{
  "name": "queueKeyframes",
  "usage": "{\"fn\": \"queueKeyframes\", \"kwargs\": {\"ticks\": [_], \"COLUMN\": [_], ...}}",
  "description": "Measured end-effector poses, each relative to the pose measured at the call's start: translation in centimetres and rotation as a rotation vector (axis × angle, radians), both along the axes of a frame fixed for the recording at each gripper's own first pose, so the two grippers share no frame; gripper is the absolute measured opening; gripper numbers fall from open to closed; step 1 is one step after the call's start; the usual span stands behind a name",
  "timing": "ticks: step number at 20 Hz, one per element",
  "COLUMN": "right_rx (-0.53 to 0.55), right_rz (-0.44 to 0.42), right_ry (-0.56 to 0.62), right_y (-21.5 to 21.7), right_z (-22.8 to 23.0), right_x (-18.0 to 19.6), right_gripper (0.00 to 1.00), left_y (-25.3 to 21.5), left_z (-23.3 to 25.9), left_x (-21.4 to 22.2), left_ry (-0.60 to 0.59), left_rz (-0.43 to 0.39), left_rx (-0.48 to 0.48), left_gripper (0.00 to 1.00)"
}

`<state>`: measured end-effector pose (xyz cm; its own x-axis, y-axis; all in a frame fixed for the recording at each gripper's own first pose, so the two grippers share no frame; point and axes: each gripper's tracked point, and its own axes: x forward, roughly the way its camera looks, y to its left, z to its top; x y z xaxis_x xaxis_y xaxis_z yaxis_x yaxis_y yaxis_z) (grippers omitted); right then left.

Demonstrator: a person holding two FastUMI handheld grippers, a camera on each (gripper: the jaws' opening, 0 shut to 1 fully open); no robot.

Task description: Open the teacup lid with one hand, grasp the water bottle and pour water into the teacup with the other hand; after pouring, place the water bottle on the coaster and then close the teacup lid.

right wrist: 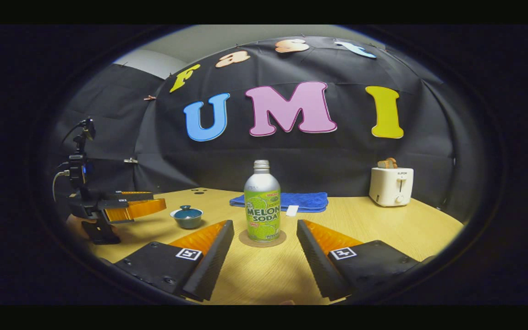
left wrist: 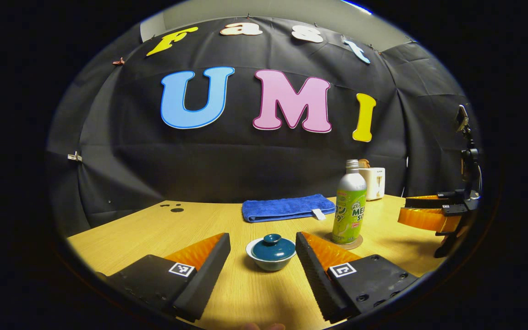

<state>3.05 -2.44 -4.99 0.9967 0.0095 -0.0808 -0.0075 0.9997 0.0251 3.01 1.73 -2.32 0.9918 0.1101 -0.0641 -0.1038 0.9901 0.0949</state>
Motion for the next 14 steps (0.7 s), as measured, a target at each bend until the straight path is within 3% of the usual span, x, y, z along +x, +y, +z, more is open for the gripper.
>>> {"fn": "queueKeyframes", "kwargs": {"ticks": [14], "right_rx": [0.001], "right_rz": [0.001], "right_ry": [0.002], "right_y": [-0.32], "right_z": [-0.04], "right_x": [0.25], "right_gripper": [0.86], "left_y": [-0.08], "left_z": [0.03], "left_x": [-0.04], "left_ry": [0.001], "left_rz": [0.001], "left_rx": [0.000], "left_gripper": [0.92]}}
